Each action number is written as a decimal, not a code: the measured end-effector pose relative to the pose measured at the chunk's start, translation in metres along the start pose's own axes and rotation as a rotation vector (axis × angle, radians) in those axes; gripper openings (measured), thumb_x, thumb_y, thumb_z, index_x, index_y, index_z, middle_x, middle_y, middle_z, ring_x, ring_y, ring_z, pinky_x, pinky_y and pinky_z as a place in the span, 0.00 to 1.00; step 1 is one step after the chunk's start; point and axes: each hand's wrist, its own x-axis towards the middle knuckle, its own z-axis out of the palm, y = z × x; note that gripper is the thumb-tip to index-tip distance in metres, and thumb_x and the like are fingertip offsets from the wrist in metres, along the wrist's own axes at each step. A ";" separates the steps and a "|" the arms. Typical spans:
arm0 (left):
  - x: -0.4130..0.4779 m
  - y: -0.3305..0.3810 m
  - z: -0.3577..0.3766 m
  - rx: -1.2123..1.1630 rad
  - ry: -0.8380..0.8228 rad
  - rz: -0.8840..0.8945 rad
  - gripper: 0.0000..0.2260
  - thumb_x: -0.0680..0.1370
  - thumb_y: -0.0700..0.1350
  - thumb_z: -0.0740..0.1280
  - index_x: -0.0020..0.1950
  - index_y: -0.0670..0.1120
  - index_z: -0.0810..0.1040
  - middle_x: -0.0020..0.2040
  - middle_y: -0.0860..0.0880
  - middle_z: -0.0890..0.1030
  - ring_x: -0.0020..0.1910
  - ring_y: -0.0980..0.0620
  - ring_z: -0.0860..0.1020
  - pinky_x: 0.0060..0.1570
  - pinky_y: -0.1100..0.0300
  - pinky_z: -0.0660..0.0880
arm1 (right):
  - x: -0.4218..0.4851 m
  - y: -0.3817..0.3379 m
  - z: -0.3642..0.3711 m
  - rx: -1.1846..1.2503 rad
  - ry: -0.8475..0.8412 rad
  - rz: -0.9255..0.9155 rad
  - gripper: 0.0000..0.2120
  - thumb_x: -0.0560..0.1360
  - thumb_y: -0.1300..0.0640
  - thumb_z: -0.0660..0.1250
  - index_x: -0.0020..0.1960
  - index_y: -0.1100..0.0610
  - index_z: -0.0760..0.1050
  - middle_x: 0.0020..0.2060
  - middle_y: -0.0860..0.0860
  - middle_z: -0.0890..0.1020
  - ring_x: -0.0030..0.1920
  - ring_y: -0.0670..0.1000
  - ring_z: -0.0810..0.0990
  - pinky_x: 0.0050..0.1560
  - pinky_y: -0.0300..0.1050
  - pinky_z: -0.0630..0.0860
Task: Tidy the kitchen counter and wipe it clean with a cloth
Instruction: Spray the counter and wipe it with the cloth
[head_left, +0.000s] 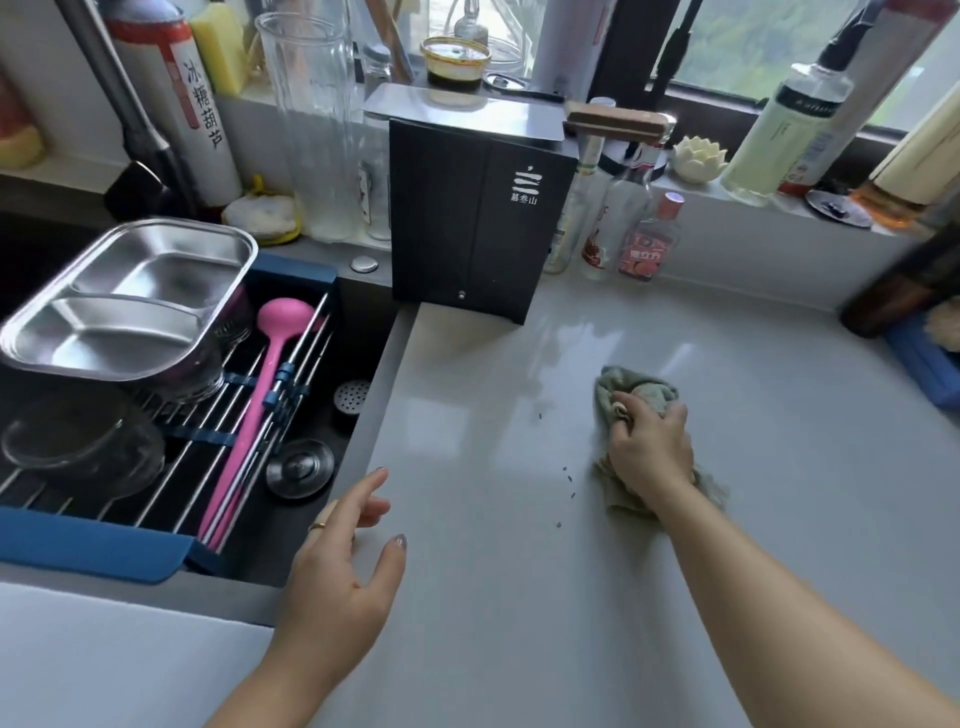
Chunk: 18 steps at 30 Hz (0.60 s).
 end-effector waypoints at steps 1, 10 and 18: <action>0.000 -0.001 -0.001 -0.007 0.006 -0.009 0.24 0.73 0.36 0.66 0.60 0.61 0.67 0.51 0.56 0.76 0.54 0.58 0.73 0.54 0.61 0.66 | -0.006 -0.009 0.008 -0.014 -0.010 -0.056 0.19 0.74 0.54 0.57 0.64 0.46 0.70 0.65 0.60 0.63 0.58 0.66 0.70 0.62 0.55 0.68; 0.000 -0.006 -0.012 -0.011 0.024 -0.055 0.23 0.72 0.36 0.66 0.59 0.59 0.68 0.50 0.56 0.76 0.52 0.58 0.74 0.54 0.59 0.68 | -0.069 -0.072 0.045 0.025 -0.131 -0.388 0.17 0.75 0.56 0.58 0.62 0.47 0.73 0.64 0.59 0.65 0.55 0.63 0.71 0.57 0.53 0.70; 0.004 -0.019 -0.033 0.064 -0.009 -0.042 0.24 0.72 0.37 0.67 0.63 0.58 0.67 0.50 0.59 0.74 0.50 0.58 0.73 0.48 0.63 0.67 | -0.075 -0.007 0.006 0.102 0.135 0.057 0.18 0.74 0.58 0.60 0.63 0.51 0.73 0.60 0.64 0.67 0.56 0.66 0.73 0.60 0.52 0.69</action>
